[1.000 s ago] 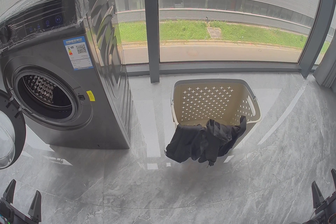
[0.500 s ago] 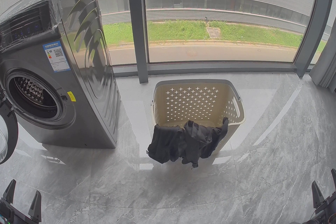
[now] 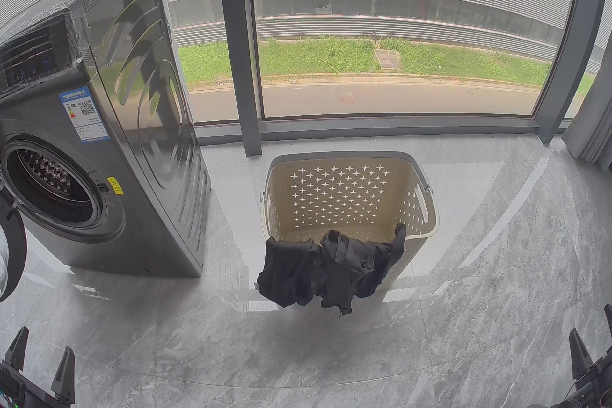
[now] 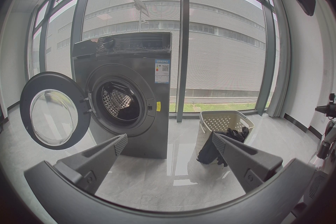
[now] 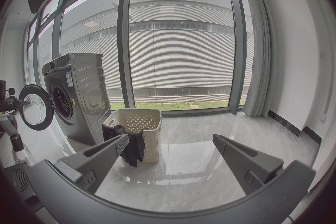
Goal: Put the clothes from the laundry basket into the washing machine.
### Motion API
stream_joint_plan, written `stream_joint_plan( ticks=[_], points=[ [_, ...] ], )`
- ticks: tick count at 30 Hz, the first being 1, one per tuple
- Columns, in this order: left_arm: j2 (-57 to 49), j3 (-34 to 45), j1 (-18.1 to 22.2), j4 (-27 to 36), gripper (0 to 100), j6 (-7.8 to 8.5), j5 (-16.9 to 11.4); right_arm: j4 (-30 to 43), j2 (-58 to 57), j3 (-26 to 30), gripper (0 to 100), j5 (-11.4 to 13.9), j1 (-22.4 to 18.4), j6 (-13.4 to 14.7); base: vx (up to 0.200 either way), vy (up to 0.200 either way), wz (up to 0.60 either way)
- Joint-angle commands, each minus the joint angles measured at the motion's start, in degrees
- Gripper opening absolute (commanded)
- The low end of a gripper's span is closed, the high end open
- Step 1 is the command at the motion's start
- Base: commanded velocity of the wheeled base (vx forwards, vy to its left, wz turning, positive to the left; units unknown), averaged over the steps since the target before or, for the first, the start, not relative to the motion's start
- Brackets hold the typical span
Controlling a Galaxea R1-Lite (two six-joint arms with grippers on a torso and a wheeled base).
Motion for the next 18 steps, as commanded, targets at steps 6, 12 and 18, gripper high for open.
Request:
stream_joint_plan(
  ticks=[6, 12, 18],
  points=[
    [-0.93, 0.92, 0.01, -0.02, 100, 0.07, 0.04, 1.72, 19.82, -17.89, 100, 11.66, 8.87, 0.16, 0.033, 0.000, 0.00],
    [-0.84, 0.92, 0.01, -0.02, 100, -0.02, 0.04, -5.75, 43.90, -17.62, 100, 15.97, 18.80, -0.10, 0.000, 0.000, 0.00],
    [-0.84, 0.92, 0.01, -0.02, 100, -0.10, -0.05, -10.50, 61.65, -18.33, 100, 15.88, 21.61, 0.25, 0.000, 0.000, 0.00]
  ],
)
